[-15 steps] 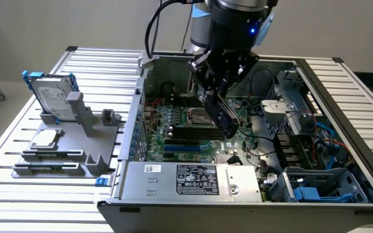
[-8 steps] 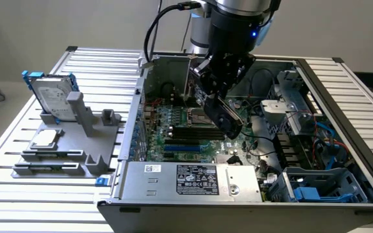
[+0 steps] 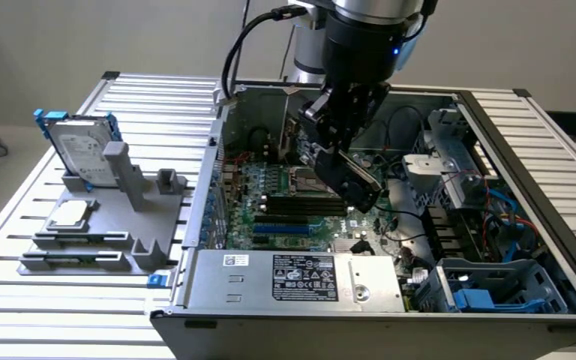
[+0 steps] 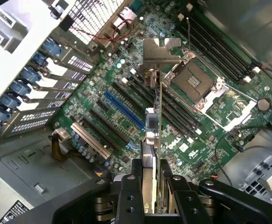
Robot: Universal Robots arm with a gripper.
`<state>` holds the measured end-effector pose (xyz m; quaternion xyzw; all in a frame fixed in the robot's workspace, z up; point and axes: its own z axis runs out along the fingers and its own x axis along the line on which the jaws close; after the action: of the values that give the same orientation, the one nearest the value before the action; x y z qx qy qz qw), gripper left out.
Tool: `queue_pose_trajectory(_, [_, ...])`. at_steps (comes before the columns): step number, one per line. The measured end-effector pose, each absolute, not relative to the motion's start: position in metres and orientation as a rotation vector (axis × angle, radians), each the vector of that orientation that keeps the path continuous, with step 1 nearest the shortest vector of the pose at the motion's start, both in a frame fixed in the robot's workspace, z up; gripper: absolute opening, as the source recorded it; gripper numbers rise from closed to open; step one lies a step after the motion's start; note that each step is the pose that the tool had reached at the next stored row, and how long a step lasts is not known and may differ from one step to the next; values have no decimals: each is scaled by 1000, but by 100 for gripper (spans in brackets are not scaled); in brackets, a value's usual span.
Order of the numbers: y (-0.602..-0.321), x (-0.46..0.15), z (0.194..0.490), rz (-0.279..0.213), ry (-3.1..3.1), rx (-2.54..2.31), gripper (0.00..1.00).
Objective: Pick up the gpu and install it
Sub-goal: 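Insert the gpu into the slot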
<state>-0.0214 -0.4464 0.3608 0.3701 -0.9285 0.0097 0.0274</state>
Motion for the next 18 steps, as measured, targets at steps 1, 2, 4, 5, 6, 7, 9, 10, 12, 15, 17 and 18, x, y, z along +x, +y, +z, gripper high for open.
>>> queue_pose_trajectory(1, [-446, -21, 361, 29, -2859, 1164, 26])
queue_pose_trajectory(2, [-446, -21, 361, 29, -2851, 1185, 26])
queue_pose_trajectory(4, [-446, -21, 361, 28, -2834, 1228, 26])
queue_pose_trajectory(5, [-446, -21, 361, 28, -2825, 1248, 26])
queue_pose_trajectory(6, [-446, -21, 361, 28, -2817, 1269, 26])
queue_pose_trajectory(7, [-446, -21, 361, 27, -2808, 1289, 26])
queue_pose_trajectory(9, [-446, -21, 361, 27, -2789, 1331, 26])
queue_pose_trajectory(10, [-446, -21, 361, 27, -2780, 1351, 26])
queue_pose_trajectory(12, [-446, -21, 361, 25, -2761, 1391, 26])
queue_pose_trajectory(15, [-446, -21, 361, 16, -2742, 1437, 26])
queue_pose_trajectory(17, [-446, -21, 361, 5, -2733, 1465, 26])
queue_pose_trajectory(18, [-446, -21, 361, 0, -2729, 1477, 26])
